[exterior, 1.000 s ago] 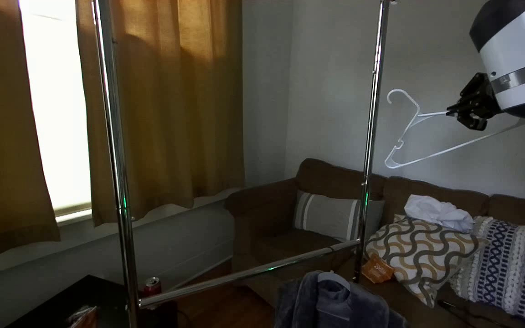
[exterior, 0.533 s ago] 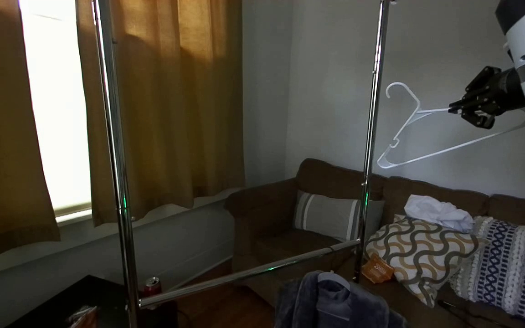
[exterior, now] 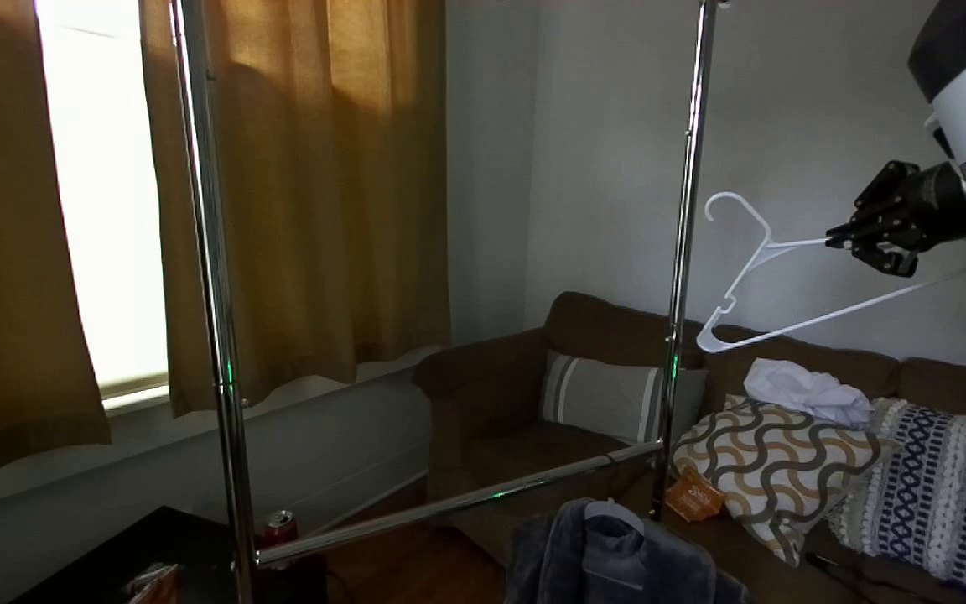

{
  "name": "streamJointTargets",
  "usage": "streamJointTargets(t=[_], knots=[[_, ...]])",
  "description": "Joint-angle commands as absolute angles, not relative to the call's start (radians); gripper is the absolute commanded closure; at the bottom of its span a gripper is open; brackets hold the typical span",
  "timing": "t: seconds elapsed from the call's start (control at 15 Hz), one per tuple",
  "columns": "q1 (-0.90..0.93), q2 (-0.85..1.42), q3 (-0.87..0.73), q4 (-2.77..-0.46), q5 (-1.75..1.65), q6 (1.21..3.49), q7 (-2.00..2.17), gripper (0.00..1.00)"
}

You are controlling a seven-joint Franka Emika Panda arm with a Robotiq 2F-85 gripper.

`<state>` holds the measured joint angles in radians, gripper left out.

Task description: Place the white clothes hanger on the top rail

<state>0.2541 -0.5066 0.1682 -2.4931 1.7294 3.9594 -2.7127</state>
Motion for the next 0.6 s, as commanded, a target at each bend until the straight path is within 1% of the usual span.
streamJointTargets(t=[0.0, 0.33, 0.53], knots=[[0.378, -0.512, 0.093, -2.528, 1.776, 3.970, -2.758, 0.98], [0.539, -0.538, -0.011, -2.551, 1.793, 3.971, -2.758, 0.98], [0.606, -0.569, -0.038, -2.541, 1.748, 3.991, -2.758, 0.98]])
